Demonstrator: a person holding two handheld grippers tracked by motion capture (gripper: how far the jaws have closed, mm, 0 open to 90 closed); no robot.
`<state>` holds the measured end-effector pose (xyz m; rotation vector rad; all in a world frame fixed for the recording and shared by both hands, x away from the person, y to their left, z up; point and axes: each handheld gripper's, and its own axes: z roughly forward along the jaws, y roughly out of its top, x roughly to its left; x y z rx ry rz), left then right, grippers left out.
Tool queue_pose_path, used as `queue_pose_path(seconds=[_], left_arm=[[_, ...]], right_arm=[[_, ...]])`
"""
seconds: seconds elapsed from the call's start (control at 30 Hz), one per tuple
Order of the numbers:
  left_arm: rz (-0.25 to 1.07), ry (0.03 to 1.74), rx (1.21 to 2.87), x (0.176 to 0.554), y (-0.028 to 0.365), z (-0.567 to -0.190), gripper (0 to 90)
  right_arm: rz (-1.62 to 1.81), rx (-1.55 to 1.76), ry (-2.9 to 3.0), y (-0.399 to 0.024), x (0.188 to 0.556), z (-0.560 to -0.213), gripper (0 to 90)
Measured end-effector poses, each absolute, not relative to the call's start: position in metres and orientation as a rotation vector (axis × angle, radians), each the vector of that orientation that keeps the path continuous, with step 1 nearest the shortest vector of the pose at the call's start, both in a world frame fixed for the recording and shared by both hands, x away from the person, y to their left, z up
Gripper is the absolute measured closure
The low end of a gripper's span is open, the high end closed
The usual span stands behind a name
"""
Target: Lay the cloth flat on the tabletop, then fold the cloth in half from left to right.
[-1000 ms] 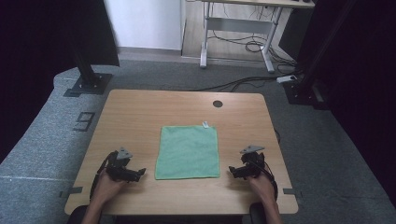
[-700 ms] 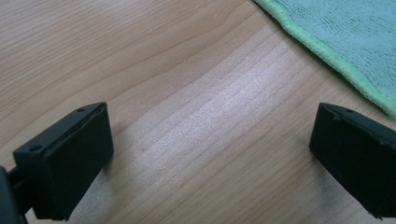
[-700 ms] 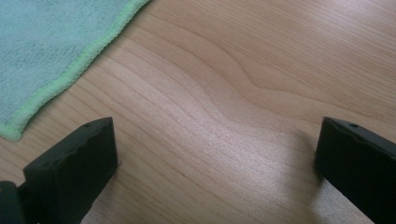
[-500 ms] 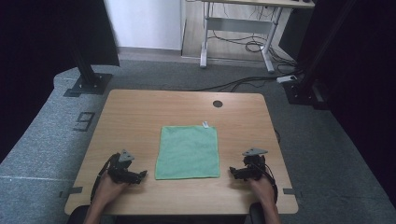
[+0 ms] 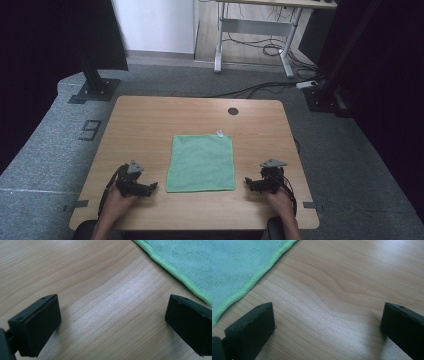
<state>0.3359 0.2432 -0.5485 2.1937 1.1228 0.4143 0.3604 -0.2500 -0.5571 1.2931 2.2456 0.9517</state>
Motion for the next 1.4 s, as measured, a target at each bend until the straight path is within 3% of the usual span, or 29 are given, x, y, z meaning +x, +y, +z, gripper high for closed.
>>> queue_pose_path(seconds=[0.67, 1.4], left_arm=[[0.418, 1.129, 2.193, 0.336, 0.243, -0.549, 0.0], [0.418, 1.129, 2.193, 0.336, 0.243, -0.549, 0.0]], right_arm=[[0.92, 1.3, 2.29, -0.246, 0.36, -0.553, 0.0], [1.045, 1.144, 2.368, -0.185, 0.344, -0.541, 0.0]])
